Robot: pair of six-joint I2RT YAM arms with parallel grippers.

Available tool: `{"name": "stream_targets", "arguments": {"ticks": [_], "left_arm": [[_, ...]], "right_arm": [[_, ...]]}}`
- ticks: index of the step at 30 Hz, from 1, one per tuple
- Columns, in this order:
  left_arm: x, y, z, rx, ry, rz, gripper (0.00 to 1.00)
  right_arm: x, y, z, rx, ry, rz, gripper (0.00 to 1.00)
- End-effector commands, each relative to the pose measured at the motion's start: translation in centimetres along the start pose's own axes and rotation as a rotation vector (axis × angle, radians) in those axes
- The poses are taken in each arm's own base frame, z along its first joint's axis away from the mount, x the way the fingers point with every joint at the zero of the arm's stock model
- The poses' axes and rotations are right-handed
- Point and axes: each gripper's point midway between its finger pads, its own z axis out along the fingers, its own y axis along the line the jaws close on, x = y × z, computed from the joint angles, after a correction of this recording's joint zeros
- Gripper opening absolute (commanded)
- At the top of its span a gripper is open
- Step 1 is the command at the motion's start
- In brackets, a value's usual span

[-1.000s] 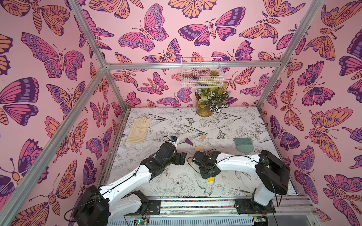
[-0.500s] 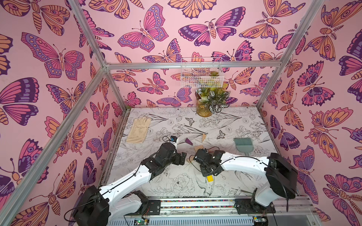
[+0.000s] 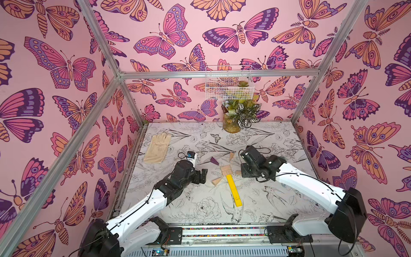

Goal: Assemble a small pinwheel with building blocks
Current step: Reset both arms

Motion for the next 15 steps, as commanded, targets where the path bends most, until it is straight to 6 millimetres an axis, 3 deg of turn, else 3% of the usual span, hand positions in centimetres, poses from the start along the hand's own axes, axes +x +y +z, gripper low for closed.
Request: {"name": "stream_targets", "arguments": {"ticks": [1,7,15], "left_arm": [[-2.0,2.2,-0.9,-0.07,-0.063,0.008,1.0],[-3.5,7.0,-1.3,-0.213,-0.133,0.006,1.0],[-3.3,14.5,-0.8,-0.41,-0.246,0.003,1.0]], "right_arm": [[-2.3,-3.1,-0.3,0.011,-0.069,0.032,0.54],[-4.5,-9.4,0.2,0.093,-0.236,0.119,0.57],[-5.3,-14.5,1.7,0.266,-0.525,0.034,0.73]]}}
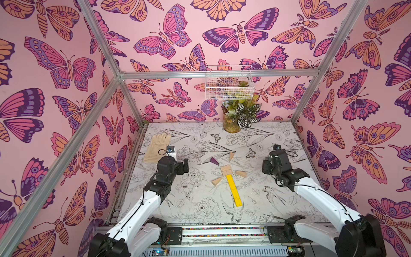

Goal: Assemble a small pinwheel with building blocks
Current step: Reset both arms

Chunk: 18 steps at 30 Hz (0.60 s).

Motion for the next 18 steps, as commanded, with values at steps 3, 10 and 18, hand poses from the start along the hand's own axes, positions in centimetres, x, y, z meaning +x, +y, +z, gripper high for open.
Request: {"name": "stream_targets", "arguments": {"ticks": [3,10,18], "left_arm": [[-0.6,4.3,2.4,-0.084,-0.061,0.0,1.0],[2.6,6.5,7.1,-0.113,0.005,0.015,1.0],[3.2,8.1,8.1,-0.137,-0.126,-0.011,1.0]], "right_arm": [[-5.4,-2.2,0.8,0.097,-0.314,-0.017,0.88],[-4.8,-3.1,5.7,0.105,-0.362,-0.084,0.99],[-3.8,-5.6,8.1,0.075,-0.376,0.036,0.99]]}}
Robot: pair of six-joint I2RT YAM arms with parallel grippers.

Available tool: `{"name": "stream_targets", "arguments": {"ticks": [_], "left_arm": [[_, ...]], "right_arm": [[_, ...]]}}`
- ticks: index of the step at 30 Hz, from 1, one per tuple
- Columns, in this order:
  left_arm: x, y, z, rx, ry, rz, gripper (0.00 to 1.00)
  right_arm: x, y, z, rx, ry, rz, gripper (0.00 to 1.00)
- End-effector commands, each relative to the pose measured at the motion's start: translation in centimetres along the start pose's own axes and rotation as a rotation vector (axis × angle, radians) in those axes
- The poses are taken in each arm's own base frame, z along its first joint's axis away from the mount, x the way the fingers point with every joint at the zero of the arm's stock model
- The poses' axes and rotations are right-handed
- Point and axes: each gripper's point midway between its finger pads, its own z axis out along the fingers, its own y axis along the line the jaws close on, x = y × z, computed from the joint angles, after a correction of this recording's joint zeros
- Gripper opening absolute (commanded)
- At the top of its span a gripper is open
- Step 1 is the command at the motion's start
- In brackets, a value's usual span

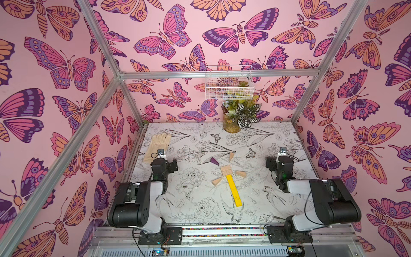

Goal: Assemble a small pinwheel with building blocks
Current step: Reset both arms

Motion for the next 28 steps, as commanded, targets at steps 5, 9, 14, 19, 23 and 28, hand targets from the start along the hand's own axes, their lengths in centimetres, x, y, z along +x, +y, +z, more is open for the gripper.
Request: {"name": "stream_targets", "arguments": {"ticks": [5,9,14,19,23,28], "left_arm": [[-2.4,-0.4,-0.2,0.029,-0.118,0.006,1.0],[-2.4,-0.5,-0.3,0.025,-0.121,0.013,1.0],[-2.4,-0.5,-0.3,0.023,-0.125,0.015,1.0],[-2.4,-1.0,-0.1,0.045,-0.116,0.031,1.0],[-2.4,-1.2,0.0,0.05,-0.111,0.036,1.0],[-2.4,-1.4,-0.2,0.059,-0.118,0.045,1.0]], "right_arm": [[-2.9,0.8,-0.1,-0.058,-0.113,0.059,0.99],[-2.8,0.8,-0.1,-0.06,-0.097,0.056,0.99],[-2.8,0.8,-0.2,-0.059,-0.091,0.055,0.99],[-2.8,0.8,-0.2,-0.06,-0.092,0.054,0.99],[-2.8,0.8,-0.2,-0.059,-0.092,0.054,0.99],[-2.8,0.8,-0.2,-0.059,-0.094,0.054,0.99]]}}
